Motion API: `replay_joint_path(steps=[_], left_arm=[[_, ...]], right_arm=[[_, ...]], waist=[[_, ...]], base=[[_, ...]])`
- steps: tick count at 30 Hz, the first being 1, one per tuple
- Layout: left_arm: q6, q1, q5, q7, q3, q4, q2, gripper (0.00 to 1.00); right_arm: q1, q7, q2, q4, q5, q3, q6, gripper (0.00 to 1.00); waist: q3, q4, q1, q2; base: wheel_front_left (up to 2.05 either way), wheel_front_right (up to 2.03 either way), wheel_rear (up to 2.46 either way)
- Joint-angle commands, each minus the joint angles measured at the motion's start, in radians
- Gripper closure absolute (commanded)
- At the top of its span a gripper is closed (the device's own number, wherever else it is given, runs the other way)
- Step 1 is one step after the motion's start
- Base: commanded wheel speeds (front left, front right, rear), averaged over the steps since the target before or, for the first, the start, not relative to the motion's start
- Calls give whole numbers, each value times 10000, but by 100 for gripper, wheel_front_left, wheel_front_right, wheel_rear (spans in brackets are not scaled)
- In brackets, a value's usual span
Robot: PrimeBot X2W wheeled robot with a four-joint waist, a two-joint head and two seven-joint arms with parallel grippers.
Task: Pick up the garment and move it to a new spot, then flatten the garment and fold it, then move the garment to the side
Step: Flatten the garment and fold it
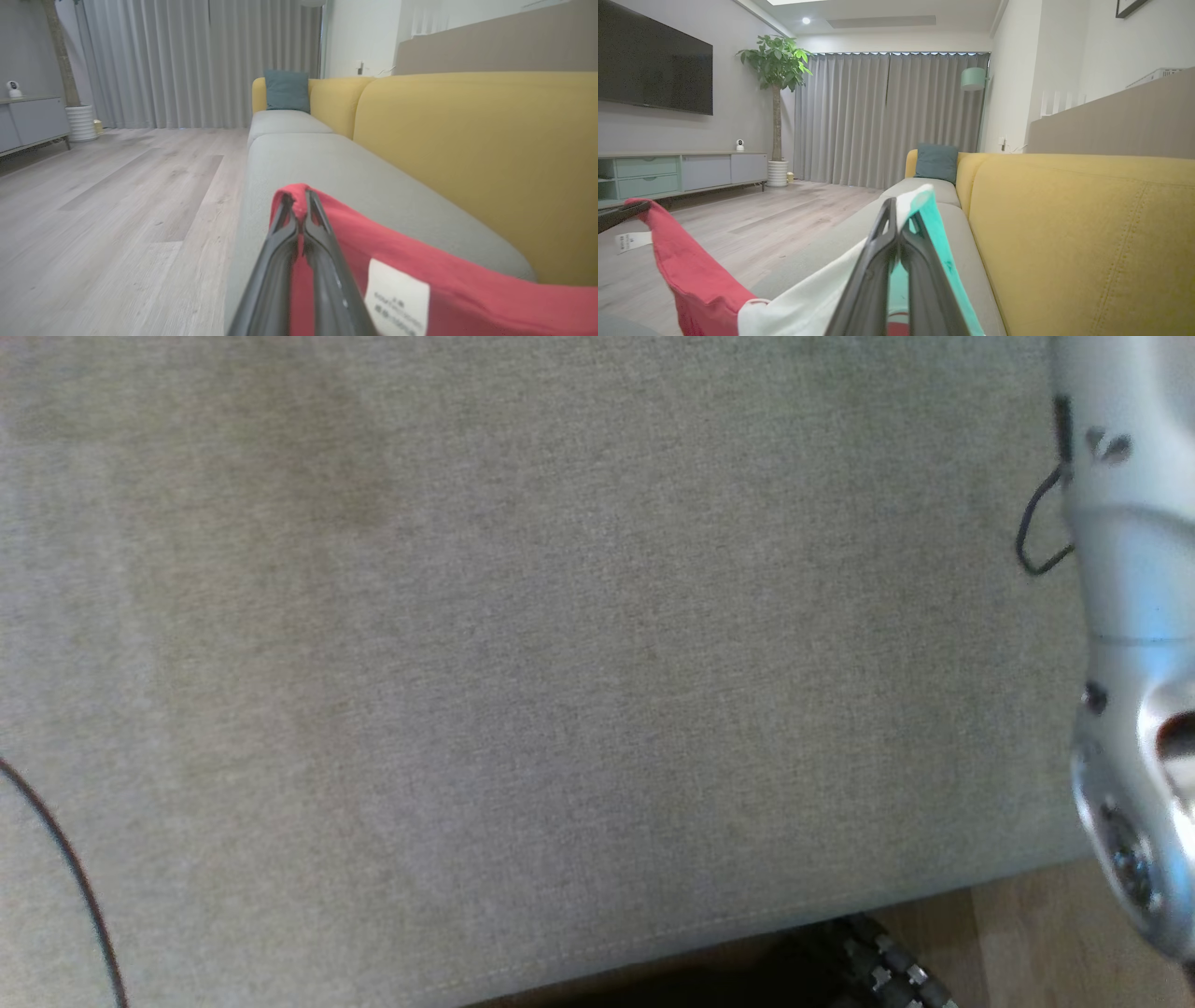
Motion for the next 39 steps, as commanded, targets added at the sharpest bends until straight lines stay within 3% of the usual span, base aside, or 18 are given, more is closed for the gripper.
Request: replay_joint_path(steps=[1, 8, 19, 25, 31, 39], left_arm=[[-119, -243, -95, -96, 199, -342, 291, 100], [-732, 1537, -959, -118, 555, -1045, -155, 100], [-959, 7255, -1798, -121, 1148, -4482, -948, 100], [-830, 9834, -1917, -121, 1463, -6003, -1332, 100], [-568, 12465, -2002, -121, 1931, -7229, -1645, 100], [-277, 14740, -1738, -122, 2242, -8117, -2301, 100]], right_arm=[[335, -48, 211, -456, 75, -3, 65, 100], [2340, -48, -44, -1197, 572, -221, 65, 100], [7112, 95, -568, -2733, 1496, -917, 65, 100], [9385, 552, -397, -3865, 1876, -1433, 65, 100], [11408, 1357, -305, -5314, 1996, -1248, 65, 100], [13264, 2289, -227, -6403, 2147, -1238, 65, 100]], waist=[[-147, 113, -1, 1], [-934, 616, -1, 1], [-3029, 1340, -1, 1], [-3836, 1369, -1, 1], [-4421, 1033, -1, 1], [-5011, 717, -1, 1]], base=[[0, 0, 0], [0, 0, 0], [0, 0, 0], [0, 0, 0], [0, 0, 0], [0, 0, 0]])
